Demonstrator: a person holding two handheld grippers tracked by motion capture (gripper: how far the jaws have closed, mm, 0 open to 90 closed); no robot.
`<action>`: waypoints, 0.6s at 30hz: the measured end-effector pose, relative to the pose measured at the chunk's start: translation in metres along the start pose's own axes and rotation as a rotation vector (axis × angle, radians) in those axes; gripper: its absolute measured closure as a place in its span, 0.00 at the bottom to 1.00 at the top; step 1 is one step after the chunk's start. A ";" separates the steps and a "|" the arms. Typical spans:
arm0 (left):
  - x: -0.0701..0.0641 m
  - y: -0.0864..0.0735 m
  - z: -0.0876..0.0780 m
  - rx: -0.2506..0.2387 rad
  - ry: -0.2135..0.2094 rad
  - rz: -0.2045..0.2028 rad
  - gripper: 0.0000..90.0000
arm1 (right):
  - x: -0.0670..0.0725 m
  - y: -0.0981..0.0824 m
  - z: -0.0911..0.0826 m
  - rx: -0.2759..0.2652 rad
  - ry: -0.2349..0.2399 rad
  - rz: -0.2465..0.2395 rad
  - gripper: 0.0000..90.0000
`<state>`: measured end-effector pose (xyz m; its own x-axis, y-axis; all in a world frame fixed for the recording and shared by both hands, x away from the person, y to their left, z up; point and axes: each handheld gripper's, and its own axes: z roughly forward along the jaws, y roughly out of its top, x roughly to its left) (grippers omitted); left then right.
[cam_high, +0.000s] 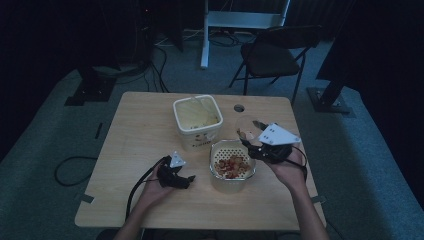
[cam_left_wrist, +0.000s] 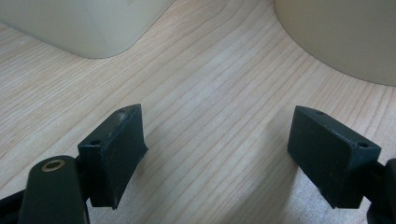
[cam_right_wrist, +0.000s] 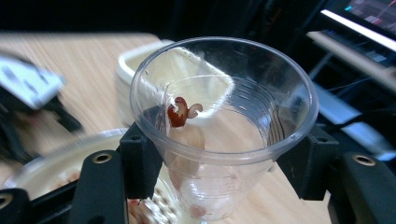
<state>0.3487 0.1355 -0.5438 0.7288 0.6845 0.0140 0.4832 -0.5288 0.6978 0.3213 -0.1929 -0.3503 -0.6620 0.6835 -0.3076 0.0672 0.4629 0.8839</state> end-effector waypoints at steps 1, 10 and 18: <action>0.000 0.000 0.000 0.000 0.000 0.000 0.22 | -0.004 -0.001 0.001 -0.012 0.021 0.035 0.42; -0.001 0.000 0.001 -0.004 0.000 -0.006 0.22 | -0.036 -0.001 0.013 -0.136 0.211 0.323 0.41; -0.001 0.000 0.001 -0.005 0.001 -0.006 0.21 | -0.045 0.011 0.028 -0.118 0.205 0.315 0.41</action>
<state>0.3486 0.1346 -0.5444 0.7256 0.6881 0.0100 0.4856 -0.5222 0.7011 0.3723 -0.2030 -0.3369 -0.7589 0.6492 0.0514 0.2124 0.1721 0.9619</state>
